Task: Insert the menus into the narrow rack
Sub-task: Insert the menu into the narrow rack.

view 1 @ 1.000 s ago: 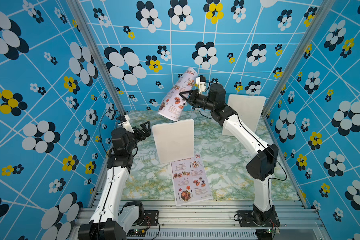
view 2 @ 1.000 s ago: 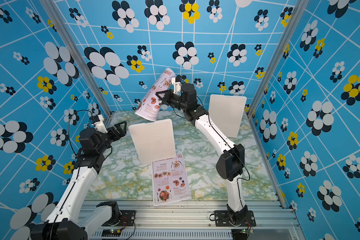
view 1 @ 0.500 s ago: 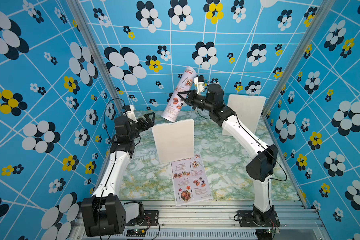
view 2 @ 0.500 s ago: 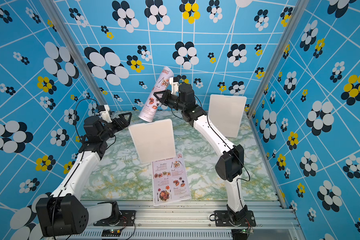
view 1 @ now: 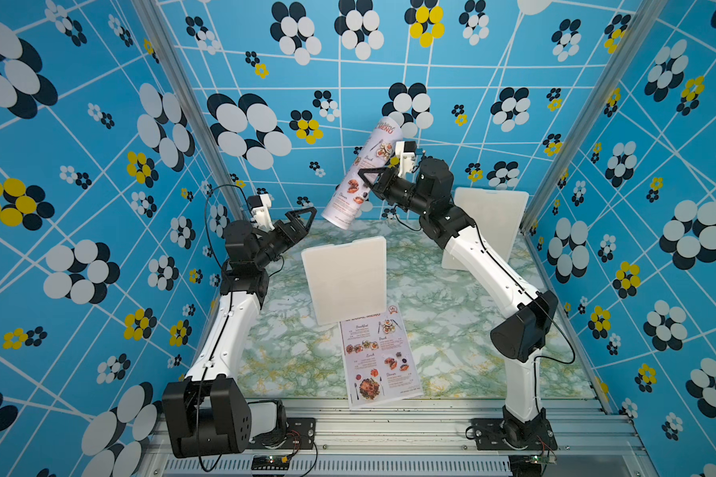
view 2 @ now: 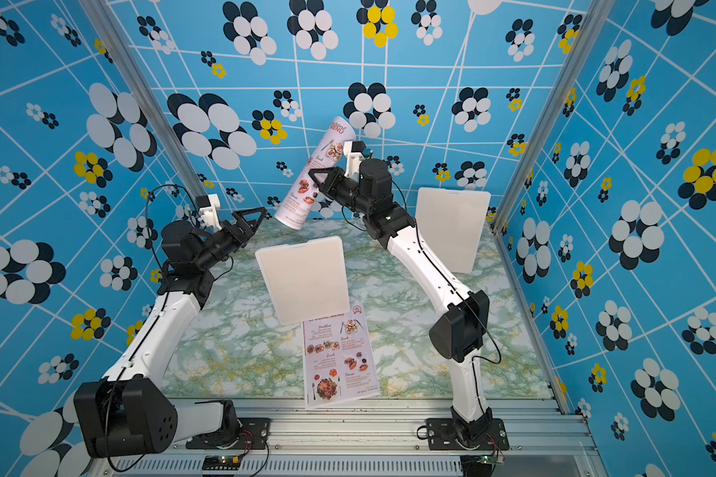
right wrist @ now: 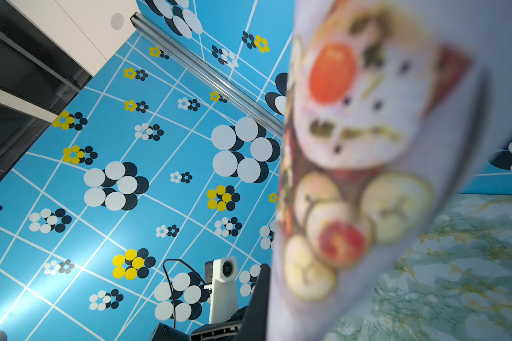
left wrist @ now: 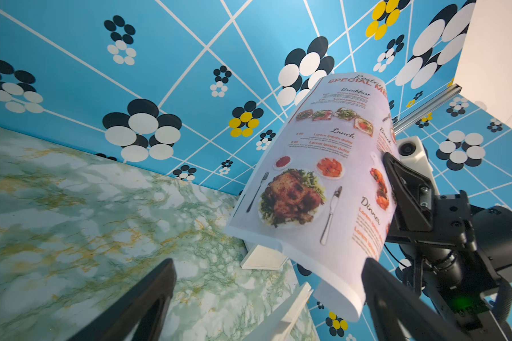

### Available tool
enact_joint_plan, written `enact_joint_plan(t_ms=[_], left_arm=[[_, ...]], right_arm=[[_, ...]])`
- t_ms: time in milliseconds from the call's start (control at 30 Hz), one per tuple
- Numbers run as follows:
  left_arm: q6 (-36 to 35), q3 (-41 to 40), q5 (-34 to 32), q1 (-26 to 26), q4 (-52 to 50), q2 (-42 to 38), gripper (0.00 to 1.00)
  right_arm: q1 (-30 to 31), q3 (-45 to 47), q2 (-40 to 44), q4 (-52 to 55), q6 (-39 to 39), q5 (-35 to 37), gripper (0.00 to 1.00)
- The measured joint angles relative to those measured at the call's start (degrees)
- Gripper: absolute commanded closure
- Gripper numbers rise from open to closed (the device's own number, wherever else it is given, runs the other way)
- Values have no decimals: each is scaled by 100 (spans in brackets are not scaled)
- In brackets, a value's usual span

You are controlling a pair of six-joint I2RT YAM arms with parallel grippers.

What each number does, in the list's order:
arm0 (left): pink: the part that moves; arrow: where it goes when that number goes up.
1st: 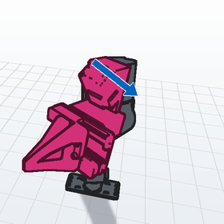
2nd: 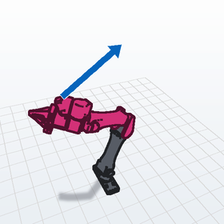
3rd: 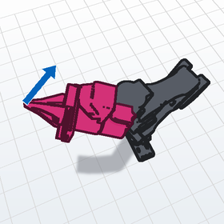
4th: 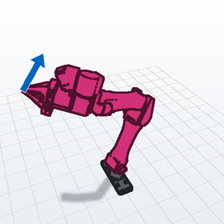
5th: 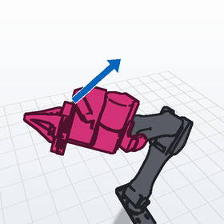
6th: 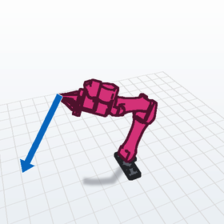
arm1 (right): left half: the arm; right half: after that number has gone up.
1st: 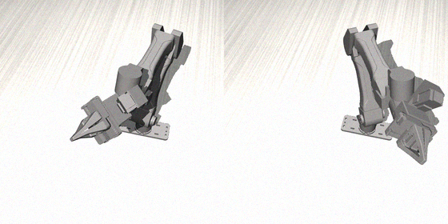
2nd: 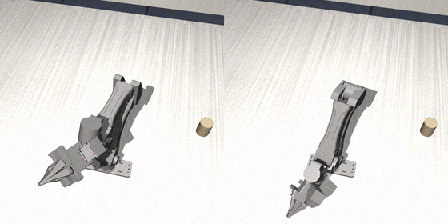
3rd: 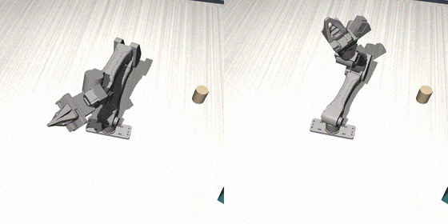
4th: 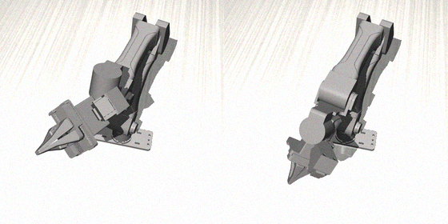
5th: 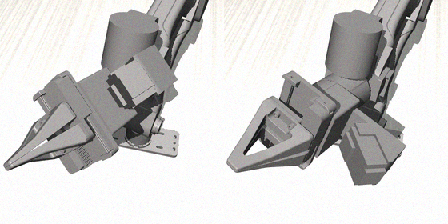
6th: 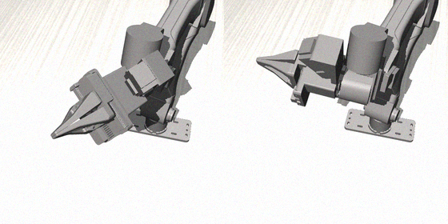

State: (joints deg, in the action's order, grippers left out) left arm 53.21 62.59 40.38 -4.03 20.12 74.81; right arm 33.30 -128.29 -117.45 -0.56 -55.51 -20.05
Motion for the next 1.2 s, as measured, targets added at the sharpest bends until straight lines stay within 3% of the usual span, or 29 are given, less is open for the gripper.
enact_joint_plan(t_ms=[367,700,1033,1200], left_arm=[[2358,4,426,256,1698,492,1],[3713,-116,374,487,2820,782,1],[3923,-114,118,638,3003,933,1],[3847,-103,9,636,2900,933,8]], right_arm=[[0,-227,-4,-122,-243,157,90],[0,-227,-4,-140,-236,184,90],[2,-227,-4,-138,-195,181,90],[13,-227,-4,-50,-74,181,90]])
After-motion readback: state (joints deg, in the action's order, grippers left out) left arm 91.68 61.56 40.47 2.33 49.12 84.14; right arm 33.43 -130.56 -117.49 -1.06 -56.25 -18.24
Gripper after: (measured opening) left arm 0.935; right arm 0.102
